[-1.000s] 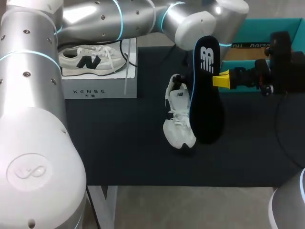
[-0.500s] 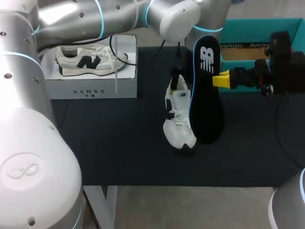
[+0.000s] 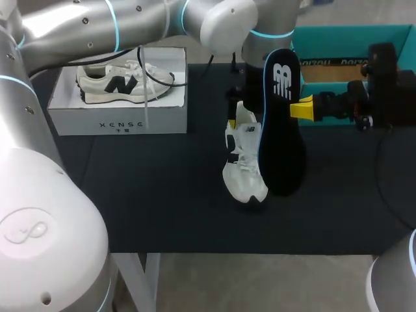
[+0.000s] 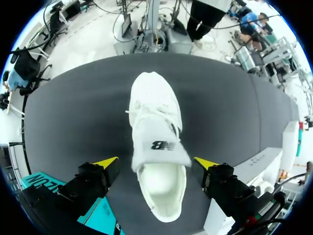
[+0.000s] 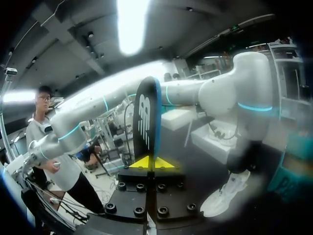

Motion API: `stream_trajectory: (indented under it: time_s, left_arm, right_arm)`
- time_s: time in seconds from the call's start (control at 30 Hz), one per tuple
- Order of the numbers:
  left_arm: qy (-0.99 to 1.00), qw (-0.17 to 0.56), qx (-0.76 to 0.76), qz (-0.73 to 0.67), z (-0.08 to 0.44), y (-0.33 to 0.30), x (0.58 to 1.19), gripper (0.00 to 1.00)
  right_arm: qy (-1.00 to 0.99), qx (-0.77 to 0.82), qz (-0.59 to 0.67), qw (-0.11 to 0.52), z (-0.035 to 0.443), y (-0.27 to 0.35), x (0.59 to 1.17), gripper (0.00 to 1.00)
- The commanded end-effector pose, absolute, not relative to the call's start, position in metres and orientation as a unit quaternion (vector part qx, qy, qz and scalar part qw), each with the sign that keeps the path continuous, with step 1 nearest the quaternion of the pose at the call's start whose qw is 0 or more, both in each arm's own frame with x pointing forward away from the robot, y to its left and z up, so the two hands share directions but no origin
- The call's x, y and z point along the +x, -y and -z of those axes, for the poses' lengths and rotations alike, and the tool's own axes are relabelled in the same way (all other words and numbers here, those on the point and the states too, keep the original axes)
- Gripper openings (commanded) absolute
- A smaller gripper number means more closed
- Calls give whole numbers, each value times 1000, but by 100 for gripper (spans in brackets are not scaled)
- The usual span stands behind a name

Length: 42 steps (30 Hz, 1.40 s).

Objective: Take the shoe out of the shoebox, open the shoe tongue, remove and reinsert the insole, then place the shoe into the shoebox

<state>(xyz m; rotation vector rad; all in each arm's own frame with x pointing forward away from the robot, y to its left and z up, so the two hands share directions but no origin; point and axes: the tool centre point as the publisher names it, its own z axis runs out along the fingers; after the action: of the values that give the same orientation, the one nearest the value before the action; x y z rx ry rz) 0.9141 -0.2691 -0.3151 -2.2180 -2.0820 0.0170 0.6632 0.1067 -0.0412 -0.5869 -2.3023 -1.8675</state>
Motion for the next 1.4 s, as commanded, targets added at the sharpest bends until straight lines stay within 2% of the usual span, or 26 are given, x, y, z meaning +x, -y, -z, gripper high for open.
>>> stream_trajectory:
  time_s: [0.03, 0.47, 0.67, 0.97, 1.2, 1.4]
  left_arm:
    - [679, 7, -732, -56, 314, 271, 910, 100]
    - [672, -242, -682, -160, 209, 256, 916, 100]
    - [630, -313, -680, -206, 176, 256, 910, 100]
    - [600, -361, -676, -229, 147, 255, 901, 100]
    - [589, -365, -675, -252, 139, 252, 897, 100]
    - [572, -365, -674, -292, 130, 251, 893, 100]
  right_arm:
    - [761, -194, 617, 60, 42, -109, 665, 0]
    - [761, -194, 617, 60, 42, -109, 665, 0]
    - [761, -194, 617, 60, 42, -109, 665, 0]
    - [731, -244, 632, 78, 45, -98, 698, 0]
    - [698, -291, 647, 97, 47, -90, 719, 0]
    - [674, -318, 660, 87, 45, -86, 724, 0]
